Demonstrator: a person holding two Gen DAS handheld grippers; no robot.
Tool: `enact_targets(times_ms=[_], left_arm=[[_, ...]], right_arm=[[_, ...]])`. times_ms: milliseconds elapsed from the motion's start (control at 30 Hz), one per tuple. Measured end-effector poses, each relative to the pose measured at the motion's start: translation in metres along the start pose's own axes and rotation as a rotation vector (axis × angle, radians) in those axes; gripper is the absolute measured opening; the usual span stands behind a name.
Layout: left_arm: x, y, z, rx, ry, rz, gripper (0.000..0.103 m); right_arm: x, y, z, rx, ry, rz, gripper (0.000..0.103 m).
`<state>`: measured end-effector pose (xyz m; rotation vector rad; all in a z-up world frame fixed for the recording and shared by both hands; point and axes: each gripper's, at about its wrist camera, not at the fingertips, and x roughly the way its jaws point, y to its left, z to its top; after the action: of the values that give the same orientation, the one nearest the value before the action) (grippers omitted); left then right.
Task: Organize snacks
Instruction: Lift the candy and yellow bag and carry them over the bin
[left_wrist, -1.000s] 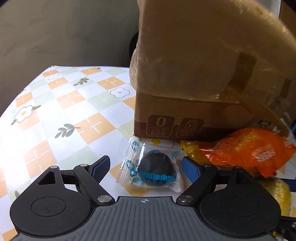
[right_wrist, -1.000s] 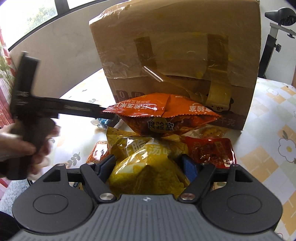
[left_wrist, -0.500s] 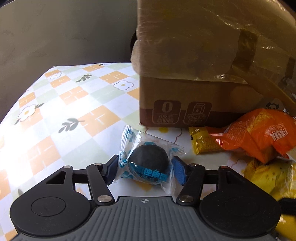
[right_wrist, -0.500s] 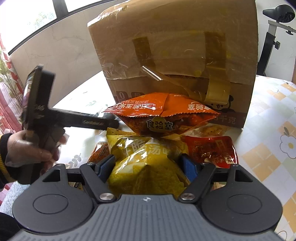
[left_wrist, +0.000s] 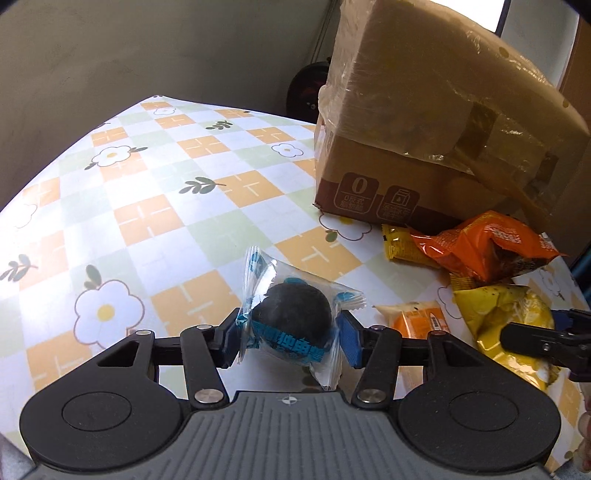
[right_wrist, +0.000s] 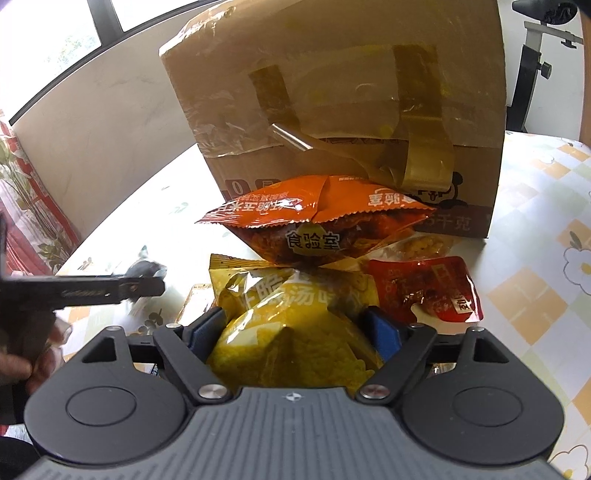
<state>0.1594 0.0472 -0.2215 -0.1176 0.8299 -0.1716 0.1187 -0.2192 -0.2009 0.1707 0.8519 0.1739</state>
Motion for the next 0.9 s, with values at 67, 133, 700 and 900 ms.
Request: enact_targets(times_ms=[67,133,700,900], left_arm=[[-0.005,-0.003,0.000,0.002,-0.013,0.000,0.056],[-0.008,-0.007,-0.001,0.013,-0.025,-0.002,0.056],[-0.028,-0.018,-0.014,0.028,-0.063,-0.027,0.056],[-0.036,-0.017,-0.020,0.010,-0.077,-0.018,0.056]], right_arm=[[0.001,-0.002,-0.001,0.015,0.004,0.001,0.086],[0.002,-0.003,-0.001,0.029,0.004,0.000,0.087],[-0.007,0.005,-0.011,0.032,0.021,0.093,0.081],[-0.013,0.015,-0.021,0.017,0.022,0.133,0.080]])
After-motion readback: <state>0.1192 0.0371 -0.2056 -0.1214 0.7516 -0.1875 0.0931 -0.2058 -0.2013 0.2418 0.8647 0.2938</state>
